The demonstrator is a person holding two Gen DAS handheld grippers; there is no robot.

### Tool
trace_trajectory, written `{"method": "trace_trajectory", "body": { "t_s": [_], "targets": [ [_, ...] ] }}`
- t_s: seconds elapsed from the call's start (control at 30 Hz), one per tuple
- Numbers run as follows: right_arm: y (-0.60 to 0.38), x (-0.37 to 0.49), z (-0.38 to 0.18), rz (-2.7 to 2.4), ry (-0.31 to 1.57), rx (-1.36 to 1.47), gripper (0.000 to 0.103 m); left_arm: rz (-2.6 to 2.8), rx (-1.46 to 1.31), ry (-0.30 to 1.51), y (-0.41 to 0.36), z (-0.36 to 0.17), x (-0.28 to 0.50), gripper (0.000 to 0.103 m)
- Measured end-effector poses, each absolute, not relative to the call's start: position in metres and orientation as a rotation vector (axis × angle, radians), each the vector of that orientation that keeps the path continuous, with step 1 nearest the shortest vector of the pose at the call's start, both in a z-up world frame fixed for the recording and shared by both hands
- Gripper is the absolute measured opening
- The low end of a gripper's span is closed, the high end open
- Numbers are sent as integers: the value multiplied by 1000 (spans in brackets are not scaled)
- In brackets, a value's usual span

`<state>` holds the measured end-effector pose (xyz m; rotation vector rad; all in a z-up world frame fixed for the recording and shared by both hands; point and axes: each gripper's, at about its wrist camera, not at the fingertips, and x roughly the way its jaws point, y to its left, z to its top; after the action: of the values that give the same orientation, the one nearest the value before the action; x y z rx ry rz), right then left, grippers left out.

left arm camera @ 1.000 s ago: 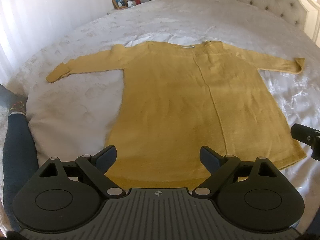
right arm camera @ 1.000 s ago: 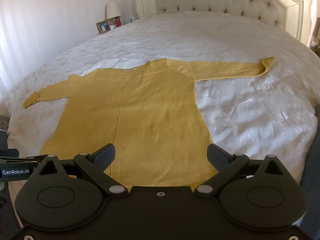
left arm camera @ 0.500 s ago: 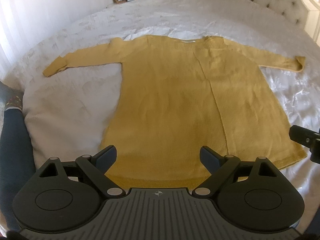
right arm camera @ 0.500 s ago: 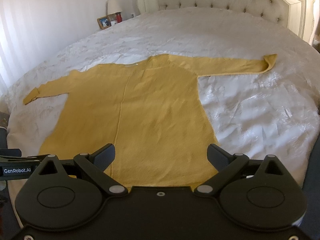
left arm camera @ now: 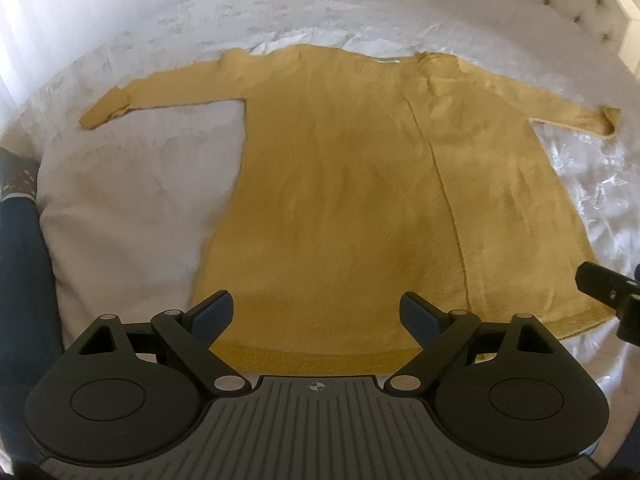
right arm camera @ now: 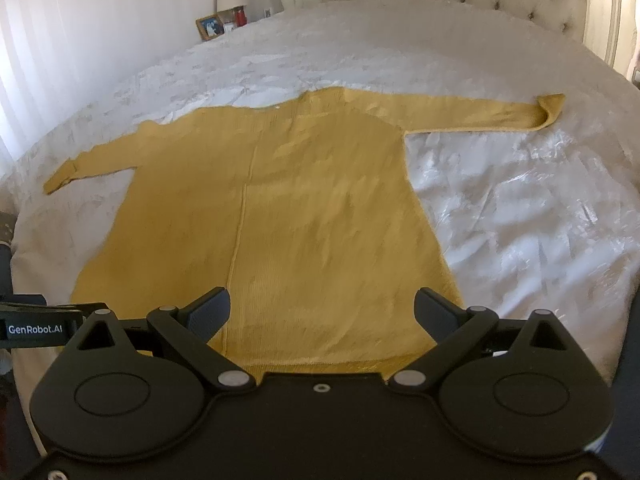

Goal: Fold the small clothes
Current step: 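Move both grippers over the yellow sweater toward its sleeve and hem, then lower the left gripper to the sweater's side edge and grasp it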

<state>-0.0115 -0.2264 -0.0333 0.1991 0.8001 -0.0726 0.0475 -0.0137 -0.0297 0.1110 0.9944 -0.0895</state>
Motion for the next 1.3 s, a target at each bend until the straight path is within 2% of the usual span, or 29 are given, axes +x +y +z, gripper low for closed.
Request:
{"method": "trace_trajectory", "body": {
  "t_s": [0.67, 1.07, 1.2, 1.3],
  "targets": [
    [-219, 51, -64, -34, 870, 166, 102, -50, 57, 1098, 2, -62, 105, 91],
    [-215, 119, -79, 55, 847, 170, 102, 12, 65, 1028, 19, -71, 173, 91],
    [-212, 141, -78, 74, 793, 156, 103, -43, -44, 954, 39, -72, 196, 91],
    [-207, 158, -79, 55, 751, 121, 103, -157, -240, 906, 70, -77, 217, 91]
  ]
}}
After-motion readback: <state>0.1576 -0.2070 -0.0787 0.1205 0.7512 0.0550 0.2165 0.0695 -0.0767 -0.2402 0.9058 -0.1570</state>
